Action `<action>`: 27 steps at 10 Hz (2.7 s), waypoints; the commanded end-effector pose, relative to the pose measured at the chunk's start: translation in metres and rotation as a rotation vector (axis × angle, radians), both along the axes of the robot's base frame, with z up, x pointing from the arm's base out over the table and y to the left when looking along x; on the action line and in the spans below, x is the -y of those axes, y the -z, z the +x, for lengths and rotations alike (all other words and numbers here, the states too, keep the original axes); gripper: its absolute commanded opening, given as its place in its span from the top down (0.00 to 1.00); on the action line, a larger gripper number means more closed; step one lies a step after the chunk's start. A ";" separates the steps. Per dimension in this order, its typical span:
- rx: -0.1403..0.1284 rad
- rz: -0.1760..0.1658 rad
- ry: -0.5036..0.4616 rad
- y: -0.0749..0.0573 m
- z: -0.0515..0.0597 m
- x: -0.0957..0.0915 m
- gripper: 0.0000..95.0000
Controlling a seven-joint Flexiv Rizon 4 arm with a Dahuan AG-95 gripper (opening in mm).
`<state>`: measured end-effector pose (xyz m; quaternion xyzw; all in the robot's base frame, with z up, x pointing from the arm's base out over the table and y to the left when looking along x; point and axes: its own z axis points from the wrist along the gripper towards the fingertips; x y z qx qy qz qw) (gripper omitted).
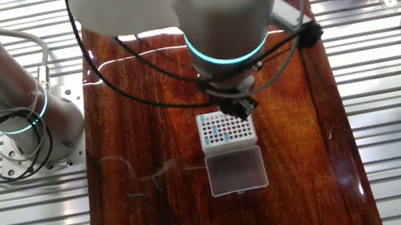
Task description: Transfer all medium pipette tips from one holder to another
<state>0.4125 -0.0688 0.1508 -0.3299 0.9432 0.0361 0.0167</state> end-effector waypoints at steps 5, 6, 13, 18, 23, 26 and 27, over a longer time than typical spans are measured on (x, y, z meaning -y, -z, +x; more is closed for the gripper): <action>-0.024 -0.021 0.156 -0.012 0.014 -0.115 1.00; -0.029 -0.035 0.189 -0.010 0.012 -0.140 1.00; -0.048 -0.042 0.195 -0.003 0.002 -0.183 1.00; -0.047 -0.026 0.114 -0.003 0.002 -0.183 1.00; -0.054 -0.029 0.140 -0.003 0.002 -0.183 1.00; -0.056 -0.026 0.197 -0.002 0.012 -0.213 1.00; -0.053 -0.022 0.216 -0.001 0.017 -0.232 1.00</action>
